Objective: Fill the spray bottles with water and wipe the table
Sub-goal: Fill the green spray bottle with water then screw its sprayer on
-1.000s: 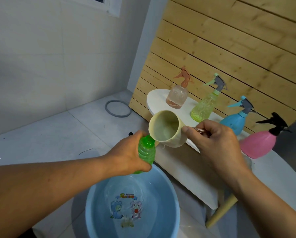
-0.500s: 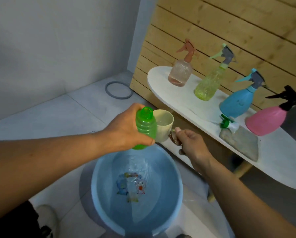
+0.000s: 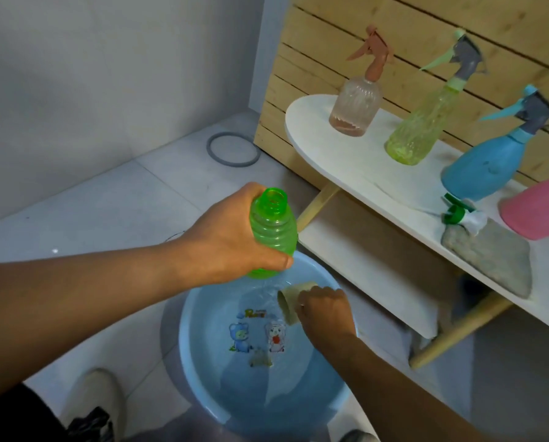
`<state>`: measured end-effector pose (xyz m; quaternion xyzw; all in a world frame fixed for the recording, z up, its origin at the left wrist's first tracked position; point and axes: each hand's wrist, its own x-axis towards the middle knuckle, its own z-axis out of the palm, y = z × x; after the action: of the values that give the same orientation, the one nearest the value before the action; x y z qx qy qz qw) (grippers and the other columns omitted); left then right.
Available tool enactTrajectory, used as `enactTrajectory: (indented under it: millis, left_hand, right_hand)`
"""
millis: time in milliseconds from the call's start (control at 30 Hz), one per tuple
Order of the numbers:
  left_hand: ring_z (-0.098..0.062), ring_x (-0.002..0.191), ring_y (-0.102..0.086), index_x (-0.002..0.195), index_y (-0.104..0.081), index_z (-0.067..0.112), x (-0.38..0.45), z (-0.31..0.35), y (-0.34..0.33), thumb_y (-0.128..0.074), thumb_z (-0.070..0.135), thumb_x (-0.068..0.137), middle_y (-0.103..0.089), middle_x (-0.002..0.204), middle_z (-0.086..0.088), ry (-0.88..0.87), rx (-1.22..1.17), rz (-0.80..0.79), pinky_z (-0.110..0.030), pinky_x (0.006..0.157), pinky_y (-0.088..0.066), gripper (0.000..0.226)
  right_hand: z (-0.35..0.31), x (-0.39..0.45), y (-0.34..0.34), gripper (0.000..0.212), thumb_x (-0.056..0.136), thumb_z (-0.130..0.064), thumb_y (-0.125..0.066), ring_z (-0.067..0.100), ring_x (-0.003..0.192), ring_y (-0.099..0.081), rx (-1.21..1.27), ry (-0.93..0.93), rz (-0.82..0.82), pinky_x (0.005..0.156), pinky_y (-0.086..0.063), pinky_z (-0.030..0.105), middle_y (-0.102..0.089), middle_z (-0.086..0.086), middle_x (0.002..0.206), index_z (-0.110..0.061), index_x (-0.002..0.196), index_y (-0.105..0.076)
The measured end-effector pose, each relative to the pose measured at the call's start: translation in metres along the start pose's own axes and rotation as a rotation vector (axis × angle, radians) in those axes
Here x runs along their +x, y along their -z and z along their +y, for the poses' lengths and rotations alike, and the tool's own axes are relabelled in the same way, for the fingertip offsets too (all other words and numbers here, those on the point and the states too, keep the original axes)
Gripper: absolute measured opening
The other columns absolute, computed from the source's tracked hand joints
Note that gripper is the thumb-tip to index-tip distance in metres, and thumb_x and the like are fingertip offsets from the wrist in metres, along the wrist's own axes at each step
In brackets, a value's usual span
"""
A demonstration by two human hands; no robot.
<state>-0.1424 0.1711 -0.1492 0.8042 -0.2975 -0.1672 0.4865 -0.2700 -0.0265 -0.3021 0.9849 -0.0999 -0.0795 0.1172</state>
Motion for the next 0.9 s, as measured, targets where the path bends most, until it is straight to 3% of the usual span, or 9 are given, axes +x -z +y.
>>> enactTrajectory:
  millis: [100, 300, 400, 467, 500, 567, 700, 800, 900]
  left_hand:
    - [0.01, 0.088, -0.062, 0.114, -0.051, 0.045, 0.0, 0.001, 0.003, -0.086, 0.055, 0.04, -0.065, 0.099, 0.017, 0.011, 0.009, 0.004, -0.017, 0.068, -0.048, 0.082]
    - [0.007, 0.084, -0.064, 0.107, -0.052, 0.044, -0.001, 0.001, 0.005, -0.084, 0.053, 0.04, -0.067, 0.094, 0.018, 0.025, 0.0, 0.02, -0.023, 0.072, -0.055, 0.075]
    - [0.008, 0.083, -0.064, 0.105, -0.05, 0.046, -0.006, 0.002, 0.004, -0.083, 0.054, 0.039, -0.065, 0.096, 0.028, 0.01, 0.017, 0.02, -0.022, 0.067, -0.052, 0.073]
    - [0.008, 0.083, -0.064, 0.104, -0.05, 0.047, -0.008, 0.004, 0.003, -0.083, 0.054, 0.04, -0.063, 0.097, 0.032, 0.0, 0.016, 0.017, -0.023, 0.067, -0.052, 0.073]
    - [0.006, 0.082, -0.065, 0.104, -0.05, 0.049, -0.01, 0.005, 0.002, -0.084, 0.052, 0.041, -0.064, 0.097, 0.031, -0.002, 0.002, 0.013, -0.024, 0.068, -0.054, 0.072]
    - [0.004, 0.082, -0.067, 0.104, -0.05, 0.052, -0.011, 0.008, 0.001, -0.085, 0.05, 0.042, -0.067, 0.096, 0.028, -0.017, -0.022, 0.004, -0.025, 0.069, -0.056, 0.071]
    - [-0.003, 0.079, -0.069, 0.101, -0.051, 0.05, -0.014, 0.012, -0.003, -0.086, 0.045, 0.043, -0.07, 0.091, 0.021, -0.037, -0.041, 0.006, -0.03, 0.067, -0.06, 0.068]
    - [-0.003, 0.079, -0.069, 0.102, -0.051, 0.049, -0.016, 0.014, -0.006, -0.087, 0.043, 0.045, -0.07, 0.091, 0.02, -0.037, -0.058, -0.017, -0.025, 0.066, -0.059, 0.067]
    - [-0.001, 0.081, -0.068, 0.105, -0.051, 0.049, -0.018, 0.017, -0.008, -0.088, 0.041, 0.047, -0.069, 0.096, 0.021, -0.043, -0.066, -0.04, -0.018, 0.065, -0.056, 0.069]
  right_hand:
    - [-0.005, -0.005, 0.007, 0.021, 0.057, -0.02, -0.084, 0.019, 0.056, -0.061, -0.209, 0.154, 0.01, 0.062, -0.048, 0.032, -0.061, -0.004, 0.062, -0.026, 0.068, -0.067]
    - [0.005, -0.02, 0.027, 0.016, 0.064, -0.023, -0.077, 0.016, 0.065, -0.062, -0.339, 0.284, 0.088, 0.067, -0.051, 0.03, -0.062, -0.009, 0.068, -0.029, 0.078, -0.072]
    - [0.02, -0.023, 0.051, 0.021, 0.059, -0.022, -0.082, 0.018, 0.06, -0.063, -0.125, 0.135, 0.13, 0.061, -0.047, 0.029, -0.063, -0.006, 0.066, -0.027, 0.077, -0.073]
    - [0.035, -0.02, 0.064, 0.013, 0.088, -0.038, -0.068, 0.022, 0.081, -0.066, 0.105, -0.085, 0.122, 0.071, -0.045, 0.031, -0.068, -0.004, 0.087, -0.027, 0.095, -0.072]
    - [0.044, -0.019, 0.07, 0.022, 0.098, -0.044, -0.056, 0.022, 0.089, -0.064, 0.299, -0.202, 0.066, 0.074, -0.043, 0.031, -0.069, -0.004, 0.094, -0.027, 0.1, -0.069]
    - [0.062, -0.021, 0.086, 0.03, 0.1, -0.048, -0.053, 0.021, 0.087, -0.062, 0.689, -0.326, 0.008, 0.074, -0.045, 0.032, -0.069, -0.005, 0.088, -0.023, 0.092, -0.068]
    - [0.089, -0.025, 0.134, 0.029, 0.101, -0.032, -0.06, 0.004, 0.063, -0.058, 1.207, -0.334, 0.131, 0.063, -0.046, 0.018, -0.072, -0.003, 0.074, -0.014, 0.081, -0.072]
    - [0.098, -0.019, 0.176, 0.029, 0.104, -0.033, -0.054, 0.0, 0.054, -0.046, 1.337, -0.28, 0.195, 0.05, -0.038, 0.014, -0.07, -0.008, 0.074, -0.015, 0.09, -0.07]
    - [0.107, 0.006, 0.208, 0.028, 0.105, -0.03, -0.052, 0.008, 0.049, -0.043, 1.385, -0.302, 0.314, 0.044, -0.035, 0.019, -0.076, 0.003, 0.083, -0.009, 0.094, -0.066]
